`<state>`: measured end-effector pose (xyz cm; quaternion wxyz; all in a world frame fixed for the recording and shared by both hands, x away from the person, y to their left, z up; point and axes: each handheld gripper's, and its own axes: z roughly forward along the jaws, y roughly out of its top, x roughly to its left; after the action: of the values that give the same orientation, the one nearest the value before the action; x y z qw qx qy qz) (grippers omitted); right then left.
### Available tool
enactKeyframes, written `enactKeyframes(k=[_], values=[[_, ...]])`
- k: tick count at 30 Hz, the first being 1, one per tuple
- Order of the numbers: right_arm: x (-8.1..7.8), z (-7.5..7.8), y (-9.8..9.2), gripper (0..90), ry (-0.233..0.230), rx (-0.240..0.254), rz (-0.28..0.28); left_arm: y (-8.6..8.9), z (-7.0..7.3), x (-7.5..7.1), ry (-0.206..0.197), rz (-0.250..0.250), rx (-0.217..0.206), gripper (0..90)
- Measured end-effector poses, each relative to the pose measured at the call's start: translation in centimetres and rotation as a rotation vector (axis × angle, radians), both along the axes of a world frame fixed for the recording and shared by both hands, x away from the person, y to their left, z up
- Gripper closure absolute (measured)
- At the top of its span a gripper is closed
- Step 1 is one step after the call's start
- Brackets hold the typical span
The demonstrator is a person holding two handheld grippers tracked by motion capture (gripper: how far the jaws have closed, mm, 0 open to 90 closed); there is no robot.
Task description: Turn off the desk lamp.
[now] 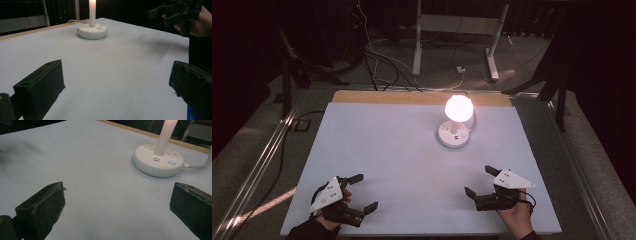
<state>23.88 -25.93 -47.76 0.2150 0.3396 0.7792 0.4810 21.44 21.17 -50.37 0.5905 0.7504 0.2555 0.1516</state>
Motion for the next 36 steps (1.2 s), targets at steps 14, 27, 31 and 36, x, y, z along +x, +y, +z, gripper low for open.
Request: enactKeyframes(k=[14, 27, 31, 36], values=[[1.5, 1.9, 0.6, 0.0, -0.014, 0.022, 0.013, 0.0, 0.0, 0.0, 0.003, 0.003, -0.002, 0.5], [2.9, 2.9, 1.4, 0.0, -0.015, 0.032, 0.036, 0.1, 0.0, 0.0, 0.005, 0.002, -0.007, 0.5], [3.2, 3.2, 1.6, 0.0, -0.021, 0.034, 0.043, 0.0, 0.0, 0.0, 0.004, 0.000, -0.006, 0.5], [3.8, 3.9, 2.1, 0.0, -0.033, 0.045, 0.047, 0.1, 0.0, 0.0, 0.003, 0.002, -0.010, 0.5]])
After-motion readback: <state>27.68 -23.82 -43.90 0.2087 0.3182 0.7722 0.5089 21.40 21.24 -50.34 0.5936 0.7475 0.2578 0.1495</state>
